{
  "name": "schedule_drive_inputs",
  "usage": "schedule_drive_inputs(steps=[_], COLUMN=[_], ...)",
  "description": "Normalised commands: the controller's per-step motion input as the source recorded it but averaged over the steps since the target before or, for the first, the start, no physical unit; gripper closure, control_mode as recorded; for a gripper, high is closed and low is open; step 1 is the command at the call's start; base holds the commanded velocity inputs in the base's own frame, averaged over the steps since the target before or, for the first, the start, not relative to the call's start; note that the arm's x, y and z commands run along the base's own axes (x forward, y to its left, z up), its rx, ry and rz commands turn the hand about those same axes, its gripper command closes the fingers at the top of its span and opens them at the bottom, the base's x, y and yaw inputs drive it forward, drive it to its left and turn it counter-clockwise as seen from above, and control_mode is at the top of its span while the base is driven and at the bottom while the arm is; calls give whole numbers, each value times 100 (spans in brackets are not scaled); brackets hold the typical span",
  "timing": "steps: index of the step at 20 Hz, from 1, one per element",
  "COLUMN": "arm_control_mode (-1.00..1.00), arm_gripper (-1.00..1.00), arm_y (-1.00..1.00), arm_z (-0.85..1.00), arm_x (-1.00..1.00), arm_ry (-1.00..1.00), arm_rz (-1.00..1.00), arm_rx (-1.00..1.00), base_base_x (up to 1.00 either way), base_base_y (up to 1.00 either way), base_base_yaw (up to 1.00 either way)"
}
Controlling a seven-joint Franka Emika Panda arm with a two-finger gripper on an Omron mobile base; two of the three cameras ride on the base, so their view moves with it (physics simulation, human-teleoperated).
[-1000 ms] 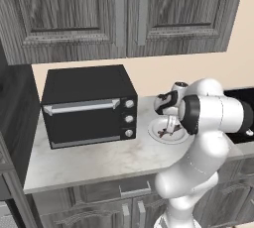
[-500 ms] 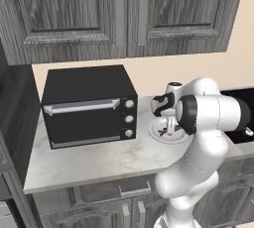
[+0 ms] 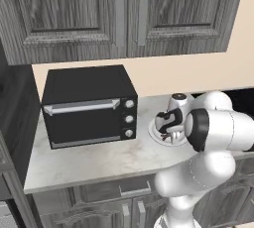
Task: Place the fish on the bottom rack of the oven, and slide the tray back inside. Close the oven door.
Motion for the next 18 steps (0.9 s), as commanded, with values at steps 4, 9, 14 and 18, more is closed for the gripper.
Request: schedule_drive_inputs(steps=[4,9,14,18], arm_control_mode=[-100,-100,-100,-100], arm_gripper=[100,100,100,100], arm_y=[0,-1,0,0], arm_z=[-19,75,100,100], arm_x=[9,-34,-61,-87], arm_ry=[-5,-22,-20,-7], arm_rz=[8,21,21,20], arm_rx=[0,0,0,-1], base_base_x=[0,0,0,0], base_base_y=[0,0,0,0], base_base_yaw=[0,0,0,0])
